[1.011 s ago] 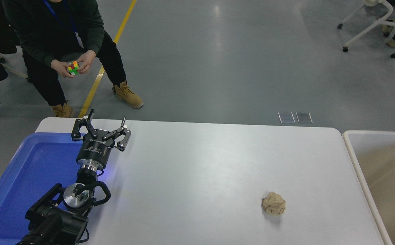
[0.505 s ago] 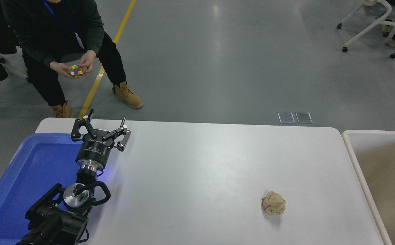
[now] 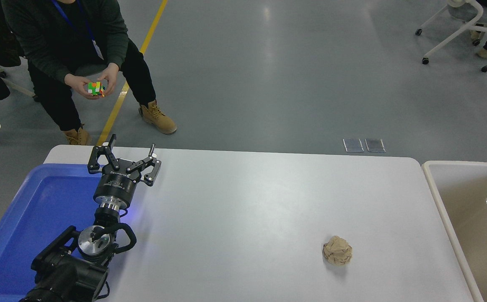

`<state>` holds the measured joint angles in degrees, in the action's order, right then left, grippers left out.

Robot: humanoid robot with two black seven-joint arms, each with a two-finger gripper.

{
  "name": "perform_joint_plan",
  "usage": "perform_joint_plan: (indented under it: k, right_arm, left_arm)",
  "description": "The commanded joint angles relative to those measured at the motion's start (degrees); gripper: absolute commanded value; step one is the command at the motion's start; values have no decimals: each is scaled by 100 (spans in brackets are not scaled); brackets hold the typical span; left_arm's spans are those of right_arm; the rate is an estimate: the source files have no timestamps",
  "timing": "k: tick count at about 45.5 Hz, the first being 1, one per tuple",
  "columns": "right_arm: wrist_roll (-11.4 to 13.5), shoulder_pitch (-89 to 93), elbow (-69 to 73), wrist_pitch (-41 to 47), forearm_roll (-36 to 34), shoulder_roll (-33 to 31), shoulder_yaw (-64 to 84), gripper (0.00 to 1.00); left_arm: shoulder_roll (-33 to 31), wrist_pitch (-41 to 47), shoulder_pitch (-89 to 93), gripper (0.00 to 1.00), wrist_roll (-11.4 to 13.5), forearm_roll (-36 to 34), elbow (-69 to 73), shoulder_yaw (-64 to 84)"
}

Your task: Pick up foil plate and place in dustbin

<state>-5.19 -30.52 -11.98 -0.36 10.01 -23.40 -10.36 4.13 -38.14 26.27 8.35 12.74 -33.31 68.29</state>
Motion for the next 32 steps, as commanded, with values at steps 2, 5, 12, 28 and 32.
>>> perform_joint_plan:
  k: [2,5,12,28,32]
  right_arm:
    - [0,55,170,1,-219,81,-98,100]
    - [0,64,188,10,-219,73,-98,100]
    - [-9,64,188,27,-219,73,-37,100]
    - [0,-445,188,326,-210,-15,367,100]
    - [35,-735,197,536,-210,-94,578,100]
  left_arm:
    - [0,0,1,99,0,0,0,0]
    - [0,0,1,99,0,0,0,0]
    - [0,0,1,99,0,0,0,0]
    - [0,0,1,99,0,0,0,0]
    - [0,-9,1,99,0,0,-9,0]
